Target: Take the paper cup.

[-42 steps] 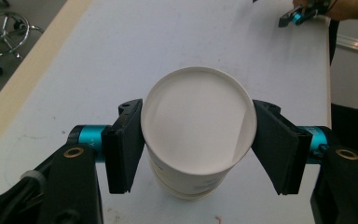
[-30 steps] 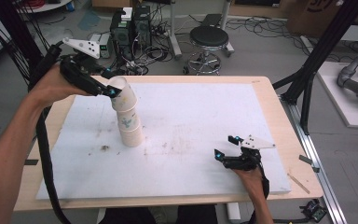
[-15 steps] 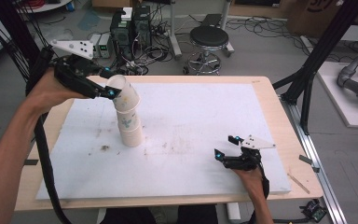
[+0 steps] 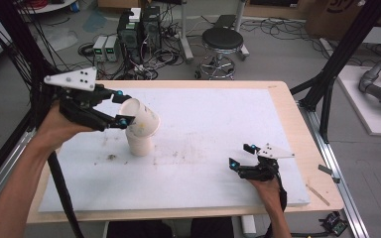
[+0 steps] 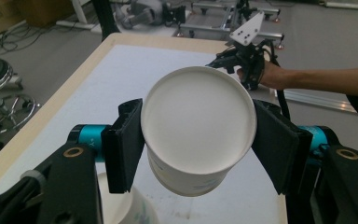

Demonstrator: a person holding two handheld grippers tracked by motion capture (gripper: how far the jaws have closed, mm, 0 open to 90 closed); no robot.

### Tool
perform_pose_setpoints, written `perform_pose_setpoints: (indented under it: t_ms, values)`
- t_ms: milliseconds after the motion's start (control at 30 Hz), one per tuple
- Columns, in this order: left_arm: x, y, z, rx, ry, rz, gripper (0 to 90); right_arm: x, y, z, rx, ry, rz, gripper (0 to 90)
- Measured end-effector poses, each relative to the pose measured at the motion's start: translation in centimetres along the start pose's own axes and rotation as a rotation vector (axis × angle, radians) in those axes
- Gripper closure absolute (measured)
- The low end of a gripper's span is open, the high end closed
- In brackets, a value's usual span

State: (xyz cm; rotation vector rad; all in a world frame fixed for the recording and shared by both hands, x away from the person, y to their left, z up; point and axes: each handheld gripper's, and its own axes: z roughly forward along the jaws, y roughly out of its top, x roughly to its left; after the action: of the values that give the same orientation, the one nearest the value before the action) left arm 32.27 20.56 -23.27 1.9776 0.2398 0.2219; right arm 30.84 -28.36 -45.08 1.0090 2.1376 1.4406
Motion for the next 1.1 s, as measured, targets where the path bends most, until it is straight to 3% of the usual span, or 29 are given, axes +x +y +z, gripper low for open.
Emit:
perform_pose_setpoints:
  t_ms: [167,433,733,900,1100]
  values:
    - [-1.1,-2.5,1.1,-0.063,-0.014,-0.026,36.8,-0.1,0.0,0.0,-0.003,0.004,0.002,15.6]
    - [-2.5,-5.9,2.7,-0.124,-0.039,-0.052,36.8,-0.1,0.0,0.1,0.002,0.006,0.006,15.6]
    - [-4.3,-8.4,4.4,-0.226,-0.056,-0.031,36.7,0.0,0.0,0.0,-0.004,-0.005,-0.003,15.6]
    - [-4.9,-9.3,4.8,-0.237,-0.073,-0.031,36.7,0.0,0.0,0.0,0.003,-0.007,0.003,15.6]
    - [-4.5,-10.8,5.1,-0.248,-0.079,-0.057,36.7,0.1,0.0,0.0,-0.001,-0.012,-0.012,15.6]
